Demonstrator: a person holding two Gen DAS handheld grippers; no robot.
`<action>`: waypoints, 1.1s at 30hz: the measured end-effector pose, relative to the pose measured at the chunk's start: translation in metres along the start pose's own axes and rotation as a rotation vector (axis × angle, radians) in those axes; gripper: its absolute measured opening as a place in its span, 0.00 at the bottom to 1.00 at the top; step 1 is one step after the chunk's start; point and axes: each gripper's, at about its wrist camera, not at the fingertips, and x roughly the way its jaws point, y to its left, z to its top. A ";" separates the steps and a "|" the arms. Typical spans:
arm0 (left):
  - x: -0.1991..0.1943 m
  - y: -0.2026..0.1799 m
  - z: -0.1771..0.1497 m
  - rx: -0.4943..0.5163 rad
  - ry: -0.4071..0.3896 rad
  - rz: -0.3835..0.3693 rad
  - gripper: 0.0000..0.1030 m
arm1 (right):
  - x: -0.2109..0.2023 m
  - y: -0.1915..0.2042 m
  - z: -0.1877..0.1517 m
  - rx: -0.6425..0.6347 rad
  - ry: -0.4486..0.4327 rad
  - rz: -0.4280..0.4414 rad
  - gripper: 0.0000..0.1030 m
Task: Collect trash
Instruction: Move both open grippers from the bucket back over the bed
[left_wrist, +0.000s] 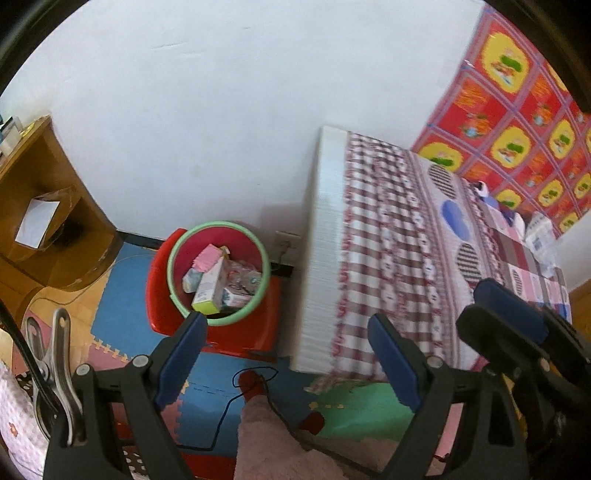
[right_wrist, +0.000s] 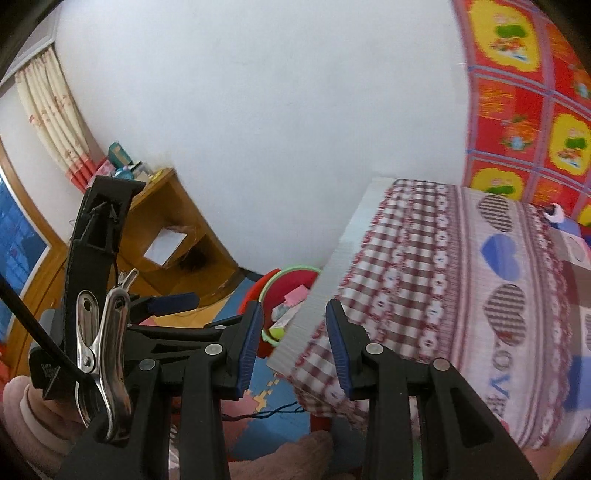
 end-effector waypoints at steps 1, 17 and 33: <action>-0.002 -0.005 -0.002 0.006 -0.003 -0.005 0.89 | -0.006 -0.005 -0.002 0.009 -0.006 -0.005 0.35; -0.013 -0.112 -0.004 0.142 -0.012 -0.100 0.89 | -0.086 -0.075 -0.028 0.134 -0.101 -0.139 0.36; 0.011 -0.205 0.031 0.356 0.003 -0.213 0.89 | -0.131 -0.158 -0.028 0.334 -0.149 -0.348 0.36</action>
